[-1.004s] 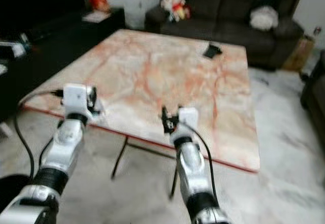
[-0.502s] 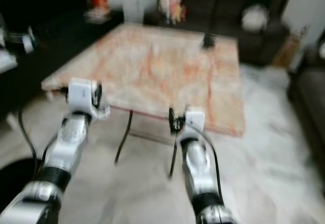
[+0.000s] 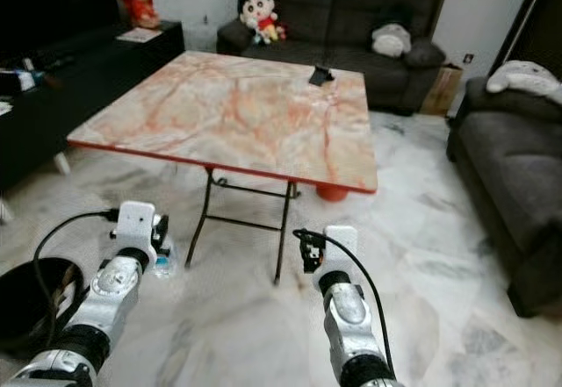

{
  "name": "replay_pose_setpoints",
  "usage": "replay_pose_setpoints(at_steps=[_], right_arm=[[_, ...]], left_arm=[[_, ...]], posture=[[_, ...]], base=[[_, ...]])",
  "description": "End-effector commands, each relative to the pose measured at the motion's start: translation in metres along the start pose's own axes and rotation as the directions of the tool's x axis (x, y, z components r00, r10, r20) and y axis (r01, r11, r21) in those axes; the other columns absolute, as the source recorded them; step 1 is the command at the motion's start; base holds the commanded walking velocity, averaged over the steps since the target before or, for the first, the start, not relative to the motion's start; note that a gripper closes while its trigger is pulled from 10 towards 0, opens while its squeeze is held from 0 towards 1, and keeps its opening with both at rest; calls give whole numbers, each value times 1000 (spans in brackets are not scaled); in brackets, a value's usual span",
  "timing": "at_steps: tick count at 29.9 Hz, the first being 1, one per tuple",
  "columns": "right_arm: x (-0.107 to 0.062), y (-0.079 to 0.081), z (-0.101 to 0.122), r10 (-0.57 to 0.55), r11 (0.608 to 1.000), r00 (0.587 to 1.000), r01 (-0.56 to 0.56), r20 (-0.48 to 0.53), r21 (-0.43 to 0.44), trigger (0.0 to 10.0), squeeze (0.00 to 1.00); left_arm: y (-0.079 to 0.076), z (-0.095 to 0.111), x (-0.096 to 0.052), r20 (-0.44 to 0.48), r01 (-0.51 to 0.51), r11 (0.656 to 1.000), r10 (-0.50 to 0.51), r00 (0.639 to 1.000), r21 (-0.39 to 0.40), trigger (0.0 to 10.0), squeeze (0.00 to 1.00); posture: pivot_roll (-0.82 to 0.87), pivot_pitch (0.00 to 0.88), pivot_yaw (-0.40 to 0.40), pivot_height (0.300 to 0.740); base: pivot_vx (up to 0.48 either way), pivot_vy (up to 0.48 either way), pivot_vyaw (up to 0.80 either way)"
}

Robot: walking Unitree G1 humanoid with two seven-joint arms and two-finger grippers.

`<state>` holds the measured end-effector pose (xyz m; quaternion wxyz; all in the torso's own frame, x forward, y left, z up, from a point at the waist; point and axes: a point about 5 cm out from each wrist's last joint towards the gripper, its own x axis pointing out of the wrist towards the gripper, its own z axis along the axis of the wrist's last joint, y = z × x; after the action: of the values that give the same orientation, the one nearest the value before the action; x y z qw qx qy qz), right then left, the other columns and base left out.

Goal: Picking trash to rubbish bin

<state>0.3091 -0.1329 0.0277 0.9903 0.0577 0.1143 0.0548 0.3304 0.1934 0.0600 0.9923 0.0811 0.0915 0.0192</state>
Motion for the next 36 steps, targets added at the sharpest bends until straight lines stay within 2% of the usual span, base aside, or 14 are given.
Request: replay_pose_setpoints(at_steps=[1,3,5,6,7,8,10,11,13,23,28,36], right_arm=[[-20,-23,-39,-72,997,979,74,-189,4,10000,0],[-38,-32,-65,-92,995,946,97,-312,3,10000,0],[-46,-34,-75,-96,995,928,105,-360,4,10000,0],[-55,-37,-87,-102,994,906,112,-411,0,10000,0],[-55,-37,-87,-102,994,906,112,-411,0,10000,0],[-64,-38,-96,-108,993,886,117,-452,-8,10000,0],[-70,-39,-103,-110,993,871,122,-479,-8,10000,0],[-77,-38,-110,-106,992,853,124,-511,2,10000,0],[-83,-37,-117,-97,992,840,123,-534,12,10000,0],[-105,-36,-137,-116,989,775,149,-621,2,10000,0],[-106,-36,-138,-119,988,771,155,-625,3,10000,0],[-105,-36,-137,-118,988,773,156,-623,5,10000,0]], left_arm=[[6,-39,-15,-159,-17,1000,15,987,-8,10000,0],[11,-65,-30,-261,-29,1000,27,965,-5,10000,0],[12,-75,-36,-298,-32,999,28,954,-9,10000,0],[15,-89,-45,-359,-41,999,37,932,-2,10000,0],[15,-89,-45,-359,-41,999,37,932,-2,10000,0],[18,-100,-53,-409,-52,999,48,911,3,10000,0],[19,-108,-60,-443,-58,998,54,895,4,10000,0],[20,-118,-69,-488,-60,998,57,871,9,10000,0],[21,-126,-77,-519,-64,998,60,853,10,10000,0],[24,-153,-106,-614,-78,997,74,786,21,10000,0],[23,-159,-114,-636,-77,997,75,768,25,10000,0],[23,-161,-116,-640,-82,996,77,764,22,10000,0]], posture=[[135,0,-50,740],[135,0,-50,740],[133,0,-53,740],[133,0,-53,740],[133,0,-53,740],[133,0,-53,740],[129,0,-53,740],[129,0,-53,740],[124,0,-58,740],[116,0,-57,740],[127,0,-59,740],[131,0,-62,740]], base=[[0,0,0],[0,0,0],[0,0,0],[0,0,0],[0,0,0],[0,0,0],[0,0,0],[0,0,0],[0,0,0],[0,0,702],[0,0,794],[0,0,794]])
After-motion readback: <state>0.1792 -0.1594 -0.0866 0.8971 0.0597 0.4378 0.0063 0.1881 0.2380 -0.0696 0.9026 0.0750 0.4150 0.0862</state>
